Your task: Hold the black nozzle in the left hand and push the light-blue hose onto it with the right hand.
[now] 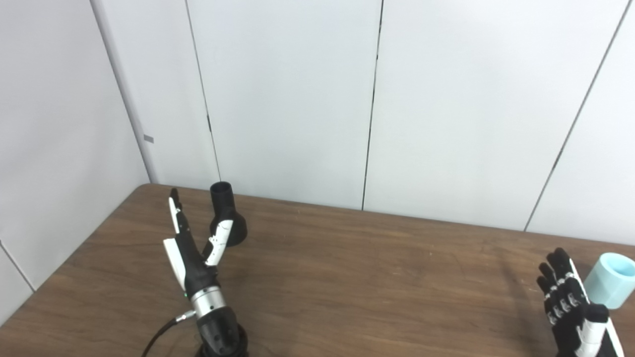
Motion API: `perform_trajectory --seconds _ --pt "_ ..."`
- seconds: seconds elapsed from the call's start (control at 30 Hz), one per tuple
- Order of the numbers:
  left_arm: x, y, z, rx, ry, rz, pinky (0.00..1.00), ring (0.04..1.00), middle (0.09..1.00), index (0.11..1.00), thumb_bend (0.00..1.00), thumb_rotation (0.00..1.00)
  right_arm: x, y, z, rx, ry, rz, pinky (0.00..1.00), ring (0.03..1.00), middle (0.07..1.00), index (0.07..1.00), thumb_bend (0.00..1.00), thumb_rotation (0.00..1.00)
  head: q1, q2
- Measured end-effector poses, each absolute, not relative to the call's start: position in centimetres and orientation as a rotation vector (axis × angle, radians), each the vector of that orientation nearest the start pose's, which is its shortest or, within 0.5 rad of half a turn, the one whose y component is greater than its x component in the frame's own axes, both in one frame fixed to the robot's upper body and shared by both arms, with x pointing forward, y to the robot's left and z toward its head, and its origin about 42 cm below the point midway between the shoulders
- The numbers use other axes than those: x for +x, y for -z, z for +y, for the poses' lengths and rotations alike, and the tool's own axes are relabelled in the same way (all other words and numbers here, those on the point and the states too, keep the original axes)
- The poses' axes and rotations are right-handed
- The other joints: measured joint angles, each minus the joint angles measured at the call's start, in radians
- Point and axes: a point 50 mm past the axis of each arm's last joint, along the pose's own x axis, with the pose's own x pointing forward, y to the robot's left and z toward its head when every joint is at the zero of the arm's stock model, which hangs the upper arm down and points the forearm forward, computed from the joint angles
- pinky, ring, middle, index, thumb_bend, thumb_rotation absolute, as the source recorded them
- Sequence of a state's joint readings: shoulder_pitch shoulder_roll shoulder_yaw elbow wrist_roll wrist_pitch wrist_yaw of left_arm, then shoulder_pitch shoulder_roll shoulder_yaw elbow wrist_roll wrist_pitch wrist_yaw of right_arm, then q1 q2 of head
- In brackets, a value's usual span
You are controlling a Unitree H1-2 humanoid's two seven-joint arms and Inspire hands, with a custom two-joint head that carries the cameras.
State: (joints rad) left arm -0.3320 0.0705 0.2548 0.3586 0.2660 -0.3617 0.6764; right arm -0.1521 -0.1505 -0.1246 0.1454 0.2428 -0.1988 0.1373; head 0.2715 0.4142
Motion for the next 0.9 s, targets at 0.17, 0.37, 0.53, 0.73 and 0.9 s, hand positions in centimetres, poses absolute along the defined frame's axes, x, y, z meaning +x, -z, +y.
perform_trajectory --seconds 0.17,0.37,0.53,0.73,0.9 --pt "36.9 -13.6 30.3 0.185 -0.794 -0.386 1.00 1.000 1.000 1.000 0.93 0.58 33.1 -12.4 -28.4 0.081 -0.023 -0.231 1.00 1.000 1.000 1.000 0.79 1.00 -0.002 0.002" --pt "37.0 -13.6 30.6 0.203 -0.796 -0.350 1.00 1.000 1.000 1.000 0.95 0.56 33.1 -12.4 -28.4 0.081 -0.023 -0.231 1.00 1.000 1.000 1.000 0.79 1.00 -0.009 0.009" --pt "37.1 -13.6 31.3 0.242 -0.781 -0.317 1.00 1.000 1.000 1.000 0.97 0.53 33.1 -12.4 -28.5 0.079 -0.023 -0.230 1.00 1.000 1.000 1.000 0.79 1.00 -0.017 0.021" --pt "38.2 -13.5 32.6 0.434 -0.700 -0.208 1.00 1.000 1.000 0.904 1.00 0.61 33.1 -12.4 -28.5 0.077 -0.025 -0.224 1.00 1.000 1.000 1.000 0.79 1.00 -0.015 0.026" --pt "38.3 -13.5 33.5 0.521 -0.688 -0.152 1.00 1.000 1.000 0.845 1.00 0.62 33.1 -12.4 -28.5 0.075 -0.026 -0.217 1.00 1.000 1.000 1.000 0.78 1.00 -0.015 0.032"
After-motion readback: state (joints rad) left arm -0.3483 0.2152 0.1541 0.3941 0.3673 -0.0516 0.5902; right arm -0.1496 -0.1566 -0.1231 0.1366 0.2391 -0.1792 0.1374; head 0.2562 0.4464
